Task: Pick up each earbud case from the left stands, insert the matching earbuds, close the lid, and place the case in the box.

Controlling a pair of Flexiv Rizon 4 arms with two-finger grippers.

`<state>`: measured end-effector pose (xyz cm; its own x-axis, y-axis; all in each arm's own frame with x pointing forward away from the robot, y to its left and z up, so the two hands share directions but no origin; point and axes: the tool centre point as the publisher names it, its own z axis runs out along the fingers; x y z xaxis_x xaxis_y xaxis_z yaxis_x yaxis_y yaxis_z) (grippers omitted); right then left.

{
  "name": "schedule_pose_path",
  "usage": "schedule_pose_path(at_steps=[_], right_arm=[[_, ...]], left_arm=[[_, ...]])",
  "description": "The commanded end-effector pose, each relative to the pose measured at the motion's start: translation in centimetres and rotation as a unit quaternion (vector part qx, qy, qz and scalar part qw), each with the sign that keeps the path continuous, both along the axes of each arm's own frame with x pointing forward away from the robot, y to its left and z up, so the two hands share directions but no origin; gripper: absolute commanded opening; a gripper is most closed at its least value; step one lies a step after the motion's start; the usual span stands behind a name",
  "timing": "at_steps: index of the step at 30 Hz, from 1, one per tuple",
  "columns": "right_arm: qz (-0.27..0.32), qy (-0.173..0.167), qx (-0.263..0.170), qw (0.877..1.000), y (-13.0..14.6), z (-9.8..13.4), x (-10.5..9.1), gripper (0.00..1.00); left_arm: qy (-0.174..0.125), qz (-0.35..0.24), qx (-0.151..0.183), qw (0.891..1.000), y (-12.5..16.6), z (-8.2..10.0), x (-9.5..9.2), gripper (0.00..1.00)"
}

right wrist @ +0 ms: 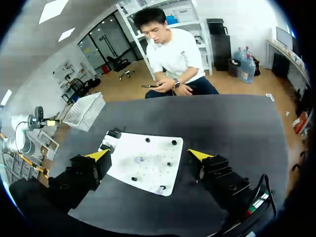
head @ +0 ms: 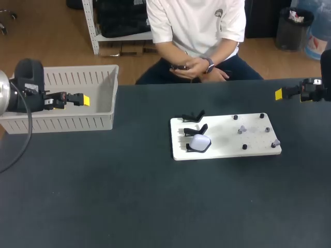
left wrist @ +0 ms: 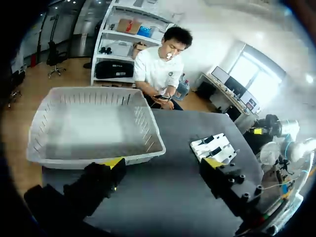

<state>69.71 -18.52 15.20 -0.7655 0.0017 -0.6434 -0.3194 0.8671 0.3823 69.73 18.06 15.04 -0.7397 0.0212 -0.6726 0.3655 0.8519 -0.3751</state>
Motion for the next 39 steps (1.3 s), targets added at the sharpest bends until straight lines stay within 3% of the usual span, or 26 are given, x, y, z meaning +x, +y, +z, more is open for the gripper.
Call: schedule_pose_path(at_steps=[1, 3, 6, 8, 13, 14, 34, 36, 39], right_arm=[[0.001, 0.0, 0.0, 1.0, 0.0, -0.1, 0.1, 1.0], [0.001, 0.0, 0.0, 1.0, 0.0, -0.1, 0.1, 1.0], [0.001, 0.0, 0.0, 1.0, 0.0, -0.1, 0.1, 1.0], [0.001, 0.0, 0.0, 1.0, 0.0, -0.1, 0.1, 1.0], [0.001, 0.0, 0.0, 1.0, 0.0, -0.1, 0.1, 1.0], [0.001, 0.0, 0.0, 1.0, 0.0, -0.1, 0.1, 1.0], [0.001, 0.0, 0.0, 1.0, 0.0, -0.1, 0.1, 1.0], [0.001, 0.0, 0.0, 1.0, 0.0, -0.1, 0.1, 1.0], [0.001, 0.0, 0.0, 1.0, 0.0, -0.1, 0.1, 1.0]], left_arm=[[-0.112, -0.136, -0.058, 0.983, -0.3, 0.8, -0.3, 1.0], [-0.169, -0.198, -0.066, 0.963, -0.8, 1.0, -0.9, 1.0], [-0.218, -0.268, -0.076, 0.935, -1.5, 1.2, -1.4, 1.0], [-0.239, -0.314, -0.1, 0.913, -1.8, 1.3, -1.7, 1.0], [-0.271, -0.406, -0.106, 0.866, -3.2, 1.8, -2.9, 1.0], [-0.273, -0.415, -0.087, 0.863, -3.5, 2.0, -3.3, 1.0], [-0.27, -0.413, -0.09, 0.865, -4.0, 1.8, -3.7, 1.0], [-0.265, -0.404, -0.058, 0.874, -5.2, 1.6, -4.4, 1.0], [-0.261, -0.403, -0.031, 0.877, -7.4, 1.5, -5.7, 1.0]])
